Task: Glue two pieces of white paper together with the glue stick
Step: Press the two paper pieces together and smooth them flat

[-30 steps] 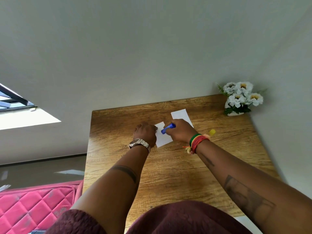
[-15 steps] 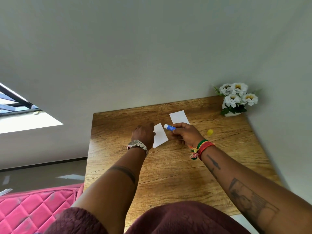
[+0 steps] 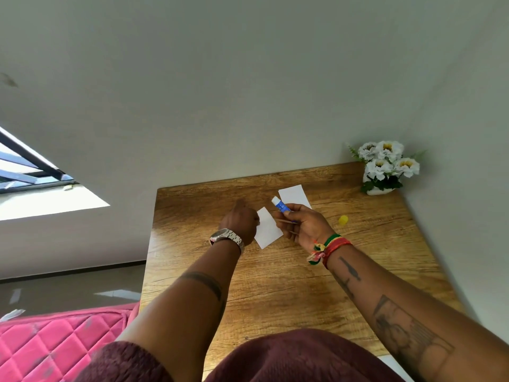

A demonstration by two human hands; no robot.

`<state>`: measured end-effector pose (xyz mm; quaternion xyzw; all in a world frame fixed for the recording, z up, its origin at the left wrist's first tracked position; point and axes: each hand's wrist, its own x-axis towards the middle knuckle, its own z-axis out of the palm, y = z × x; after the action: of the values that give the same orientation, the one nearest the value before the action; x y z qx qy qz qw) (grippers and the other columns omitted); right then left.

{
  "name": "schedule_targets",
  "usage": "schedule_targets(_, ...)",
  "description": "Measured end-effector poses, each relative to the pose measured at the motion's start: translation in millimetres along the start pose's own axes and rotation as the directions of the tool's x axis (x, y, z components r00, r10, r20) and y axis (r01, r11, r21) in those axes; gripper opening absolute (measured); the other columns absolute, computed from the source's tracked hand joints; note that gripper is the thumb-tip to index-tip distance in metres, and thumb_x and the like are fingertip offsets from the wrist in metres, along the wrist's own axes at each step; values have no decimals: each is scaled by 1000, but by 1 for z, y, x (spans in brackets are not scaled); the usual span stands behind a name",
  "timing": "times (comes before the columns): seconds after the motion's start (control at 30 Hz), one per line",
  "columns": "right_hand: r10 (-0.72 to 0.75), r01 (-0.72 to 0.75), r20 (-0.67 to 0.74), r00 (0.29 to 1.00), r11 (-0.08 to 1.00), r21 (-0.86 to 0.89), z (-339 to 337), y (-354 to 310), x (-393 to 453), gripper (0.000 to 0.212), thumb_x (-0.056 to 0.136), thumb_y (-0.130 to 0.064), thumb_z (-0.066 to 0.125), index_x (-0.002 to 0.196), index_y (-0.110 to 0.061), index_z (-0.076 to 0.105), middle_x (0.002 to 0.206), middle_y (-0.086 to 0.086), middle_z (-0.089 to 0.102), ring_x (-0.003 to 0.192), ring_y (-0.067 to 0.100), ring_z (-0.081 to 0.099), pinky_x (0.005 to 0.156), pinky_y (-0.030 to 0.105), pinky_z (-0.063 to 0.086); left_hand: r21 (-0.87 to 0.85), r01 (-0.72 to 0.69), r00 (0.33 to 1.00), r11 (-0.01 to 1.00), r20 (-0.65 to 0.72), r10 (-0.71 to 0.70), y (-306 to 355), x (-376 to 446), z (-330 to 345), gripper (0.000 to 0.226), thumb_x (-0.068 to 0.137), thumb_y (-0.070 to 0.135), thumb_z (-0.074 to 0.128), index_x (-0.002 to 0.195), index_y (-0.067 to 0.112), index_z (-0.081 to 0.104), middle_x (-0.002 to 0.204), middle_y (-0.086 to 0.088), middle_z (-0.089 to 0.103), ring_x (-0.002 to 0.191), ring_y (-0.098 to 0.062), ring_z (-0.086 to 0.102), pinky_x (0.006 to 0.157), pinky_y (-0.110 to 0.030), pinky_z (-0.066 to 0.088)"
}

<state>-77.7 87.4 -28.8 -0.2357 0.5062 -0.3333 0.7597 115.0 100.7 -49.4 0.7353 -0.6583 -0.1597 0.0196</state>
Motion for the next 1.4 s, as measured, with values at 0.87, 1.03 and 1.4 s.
schedule_targets(0.87, -149, 186, 132, 980, 922, -339, -17, -12, -19, 28, 100, -10, 58, 128, -9, 65, 109, 12, 75, 80, 14, 71, 64, 24, 56, -981, 174, 984, 83, 170, -53, 73, -6, -31, 22, 92, 9, 70, 114, 8, 68, 102, -3, 79, 96, -15, 75, 71, -22, 58)
schedule_targets(1.03, -384, 352, 61, 921, 756, -552, -12, -20, -22, 11, 96, -32, 67, 103, -25, 72, 96, -2, 74, 89, 18, 68, 74, 34, 52, -981, 119, 993, 151, 116, -28, 81, -2, -38, 21, 85, 5, 77, 103, 13, 71, 98, -6, 78, 92, -19, 74, 78, -27, 58)
schedule_targets(1.4, -690, 209, -301, 658, 552, -807, -91, -31, -19, 13, 86, -22, 72, 92, -12, 68, 87, 6, 71, 81, 25, 66, 69, 29, 44, -866, 71, 997, 495, 80, -3, 133, 13, -2, 24, 84, 30, 80, 104, 36, 69, 110, 7, 71, 104, -12, 66, 86, -29, 53)
